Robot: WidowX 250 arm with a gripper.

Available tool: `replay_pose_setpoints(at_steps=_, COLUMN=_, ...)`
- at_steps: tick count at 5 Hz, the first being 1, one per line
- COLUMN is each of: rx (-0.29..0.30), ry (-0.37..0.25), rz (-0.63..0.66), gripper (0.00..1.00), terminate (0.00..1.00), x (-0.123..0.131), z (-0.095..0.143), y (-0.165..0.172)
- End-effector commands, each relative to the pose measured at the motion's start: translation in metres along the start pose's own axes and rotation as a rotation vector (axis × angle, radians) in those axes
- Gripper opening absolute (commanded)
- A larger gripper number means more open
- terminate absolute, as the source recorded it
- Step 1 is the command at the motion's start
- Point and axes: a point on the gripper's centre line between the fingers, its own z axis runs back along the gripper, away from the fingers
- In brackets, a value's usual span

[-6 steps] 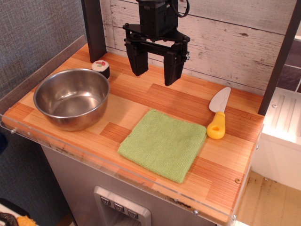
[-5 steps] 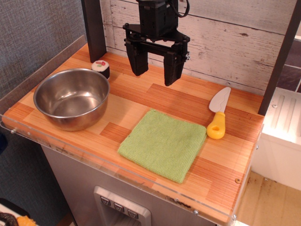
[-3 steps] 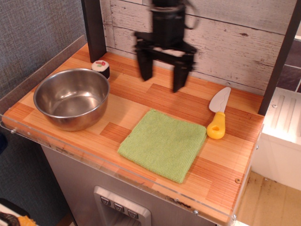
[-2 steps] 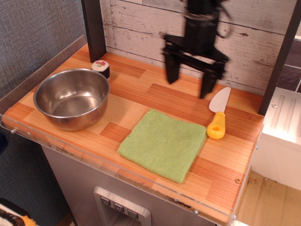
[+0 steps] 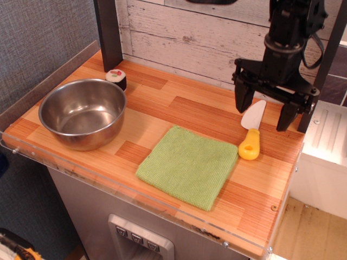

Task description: Place the knife on top of the green napkin.

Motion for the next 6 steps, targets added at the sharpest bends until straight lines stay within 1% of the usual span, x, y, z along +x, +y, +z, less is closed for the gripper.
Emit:
replay_pose_setpoints(at_steps=1, rx=0.016, ry=-0.036, rz=0.027, gripper=1.0, terminate=0.0, x=-0.002, z=-0.017, y=0.003)
replay_pose_setpoints(at_steps=2, rx=0.02, ry=-0.005, rz=0.03, gripper=1.0, terminate=0.0, x=-0.005, z=-0.028, y=0.01)
replay_pose_setpoints(at_steps=3, rx=0.01, ry=0.037, rz=0.012, gripper=1.0, terminate=0.0, x=-0.006, z=-0.043, y=0.009)
replay_pose_setpoints(at_steps=4, rx=0.006, ry=0.048, rz=-0.008, gripper=0.0, terminate=0.0, x=-0.001, z=-0.045, y=0.008)
replay_pose_setpoints(at_steps=5, rx=-0.02, ry=0.003, rz=-0.011, gripper=0.0, terminate=0.0, x=0.006, z=-0.032, y=0.006)
replay_pose_setpoints(at_steps=6, rx=-0.054, ry=-0.049, rz=-0.007, gripper=0.0, terminate=0.0, x=0.014, z=-0.013, y=0.002)
